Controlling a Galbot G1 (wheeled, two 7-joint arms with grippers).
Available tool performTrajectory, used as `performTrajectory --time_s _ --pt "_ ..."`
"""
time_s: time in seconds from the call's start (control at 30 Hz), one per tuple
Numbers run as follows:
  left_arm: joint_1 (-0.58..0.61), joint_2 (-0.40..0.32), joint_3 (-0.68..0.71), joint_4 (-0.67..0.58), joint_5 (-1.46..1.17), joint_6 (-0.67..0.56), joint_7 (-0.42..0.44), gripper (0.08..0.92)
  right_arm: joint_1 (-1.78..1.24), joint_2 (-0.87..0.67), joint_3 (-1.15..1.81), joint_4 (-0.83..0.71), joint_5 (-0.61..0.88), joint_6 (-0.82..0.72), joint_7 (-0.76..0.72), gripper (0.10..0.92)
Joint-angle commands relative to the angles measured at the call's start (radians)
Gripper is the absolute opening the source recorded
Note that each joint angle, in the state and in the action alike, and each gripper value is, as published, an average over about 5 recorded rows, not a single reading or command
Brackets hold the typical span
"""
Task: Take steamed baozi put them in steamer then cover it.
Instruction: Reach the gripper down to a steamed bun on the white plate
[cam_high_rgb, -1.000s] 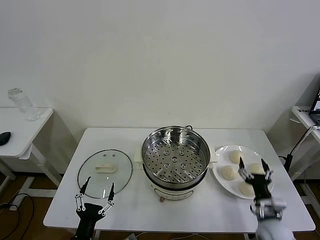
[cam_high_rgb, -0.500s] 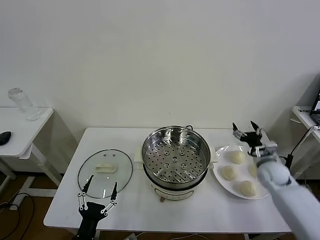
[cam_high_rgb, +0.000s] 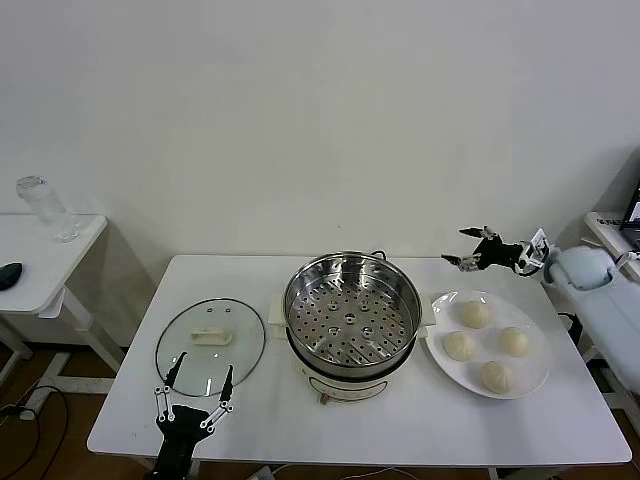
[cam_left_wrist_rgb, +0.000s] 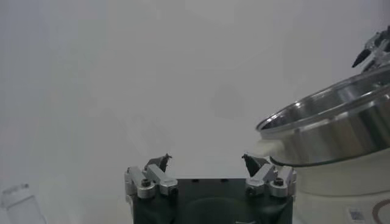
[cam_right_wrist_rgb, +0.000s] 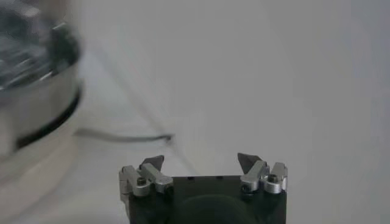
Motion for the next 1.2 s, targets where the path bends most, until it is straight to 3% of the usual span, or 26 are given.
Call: performTrajectory --time_s 0.03,0.33,0.67,1.2 --pt "0.003 -0.007 -0.003 0.003 0.0 0.0 -0.002 0.823 0.16 0.019 -0.159 -0.106 -0.336 0.054 -0.323 0.823" --pt "0.005 -0.013 -0.009 0.008 0.0 -0.002 -0.004 0.823 0.137 0.068 -0.187 -0.119 -0.456 0.066 -0.217 0.823" --pt "0.008 -0.021 -0.001 0.021 0.001 -0.004 -0.005 0.823 0.106 0.106 -0.15 -0.161 -0.495 0.063 -0.137 0.823" --pt "0.011 -0.022 -0.006 0.028 0.003 -0.012 -0.007 0.823 0.098 0.159 -0.129 -0.235 -0.56 0.076 -0.122 0.823"
